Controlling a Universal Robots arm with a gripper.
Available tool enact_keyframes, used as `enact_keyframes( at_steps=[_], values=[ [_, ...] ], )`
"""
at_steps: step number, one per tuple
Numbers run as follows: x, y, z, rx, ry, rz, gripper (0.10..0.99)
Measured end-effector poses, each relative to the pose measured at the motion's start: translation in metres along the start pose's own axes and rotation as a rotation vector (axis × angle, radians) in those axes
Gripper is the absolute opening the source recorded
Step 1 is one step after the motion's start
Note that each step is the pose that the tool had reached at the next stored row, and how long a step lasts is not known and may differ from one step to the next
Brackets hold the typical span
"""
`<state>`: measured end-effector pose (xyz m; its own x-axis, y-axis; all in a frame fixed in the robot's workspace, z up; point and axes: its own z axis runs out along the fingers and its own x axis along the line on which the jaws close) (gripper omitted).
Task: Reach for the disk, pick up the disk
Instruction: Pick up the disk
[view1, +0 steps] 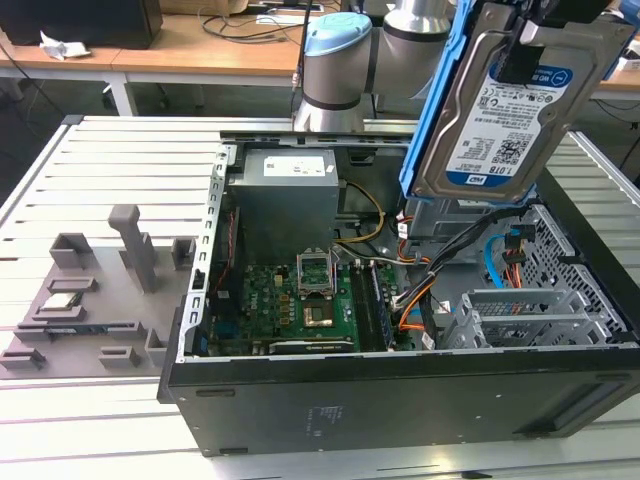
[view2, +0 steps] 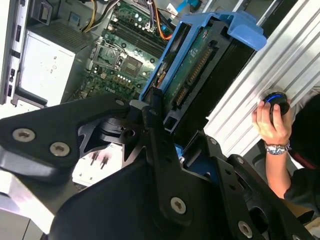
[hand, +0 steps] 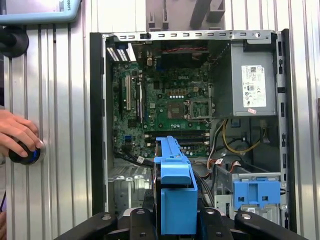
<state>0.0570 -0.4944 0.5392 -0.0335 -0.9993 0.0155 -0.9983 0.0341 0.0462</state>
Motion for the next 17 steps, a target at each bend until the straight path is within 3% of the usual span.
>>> enact_keyframes(
  at_steps=[17],
  values=[
    [0.0138,-0.0005,0.0002,0.000,0.0001,0.000,0.365]
  ],
)
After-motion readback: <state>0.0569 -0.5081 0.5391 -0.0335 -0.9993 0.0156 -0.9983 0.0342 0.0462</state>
